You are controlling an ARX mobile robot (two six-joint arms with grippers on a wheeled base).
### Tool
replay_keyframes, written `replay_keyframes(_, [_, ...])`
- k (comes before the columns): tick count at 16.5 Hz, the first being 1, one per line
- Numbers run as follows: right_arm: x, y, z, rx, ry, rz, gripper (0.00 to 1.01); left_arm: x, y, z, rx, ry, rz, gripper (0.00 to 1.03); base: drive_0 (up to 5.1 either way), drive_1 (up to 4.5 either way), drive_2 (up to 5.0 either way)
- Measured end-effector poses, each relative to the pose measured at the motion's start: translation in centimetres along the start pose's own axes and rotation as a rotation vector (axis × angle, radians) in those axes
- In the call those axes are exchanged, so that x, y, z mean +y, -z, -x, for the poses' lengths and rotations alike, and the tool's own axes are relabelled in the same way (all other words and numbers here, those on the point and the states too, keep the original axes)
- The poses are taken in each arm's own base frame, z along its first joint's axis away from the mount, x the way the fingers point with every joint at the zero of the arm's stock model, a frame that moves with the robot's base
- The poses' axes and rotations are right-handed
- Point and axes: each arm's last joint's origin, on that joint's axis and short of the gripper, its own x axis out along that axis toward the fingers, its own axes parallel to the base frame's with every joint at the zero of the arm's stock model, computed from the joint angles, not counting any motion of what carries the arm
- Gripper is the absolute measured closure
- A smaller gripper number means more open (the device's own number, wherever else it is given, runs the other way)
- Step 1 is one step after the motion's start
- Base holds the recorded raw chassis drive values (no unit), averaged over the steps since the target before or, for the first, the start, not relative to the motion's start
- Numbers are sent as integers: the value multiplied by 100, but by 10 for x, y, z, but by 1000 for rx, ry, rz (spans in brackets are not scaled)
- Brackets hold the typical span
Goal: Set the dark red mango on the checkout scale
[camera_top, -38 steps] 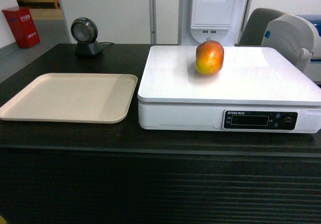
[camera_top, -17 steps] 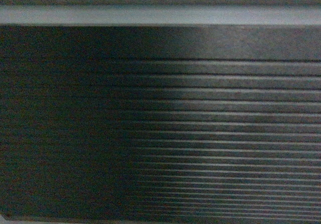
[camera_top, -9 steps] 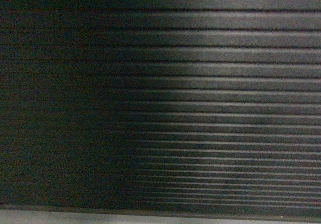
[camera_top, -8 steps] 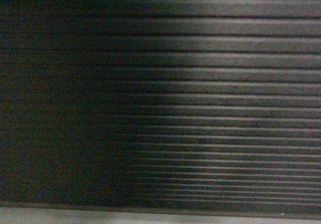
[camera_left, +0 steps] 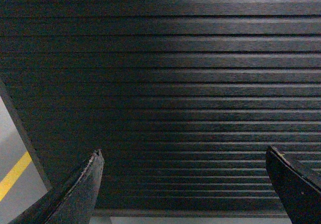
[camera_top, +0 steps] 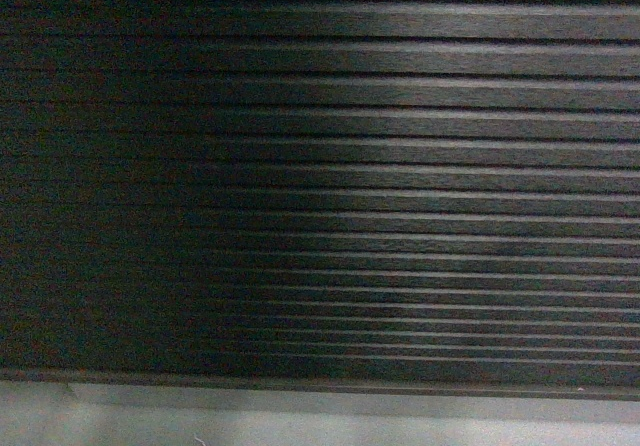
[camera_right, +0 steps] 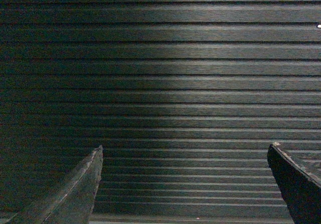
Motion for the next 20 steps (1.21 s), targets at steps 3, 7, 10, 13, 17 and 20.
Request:
replay_keyframes(3, [0, 0, 0, -1, 0, 0, 3, 0, 0, 0, -1, 0, 0, 5, 0, 0, 0])
replay_keyframes(7, [0, 0, 0, -2, 0, 0, 3, 0, 0, 0, -1, 0, 0, 5, 0, 0, 0])
replay_keyframes(10, [0, 0, 0, -1, 0, 0, 3, 0, 0, 0, -1, 0, 0, 5, 0, 0, 0])
replay_keyframes(13, [0, 0, 0, -1, 0, 0, 3, 0, 0, 0, -1, 0, 0, 5, 0, 0, 0])
replay_keyframes(17, [0, 0, 0, -1, 0, 0, 3, 0, 0, 0, -1, 0, 0, 5, 0, 0, 0])
replay_keyframes(20, [0, 0, 0, -2, 0, 0, 3, 0, 0, 0, -1, 0, 0, 5, 0, 0, 0])
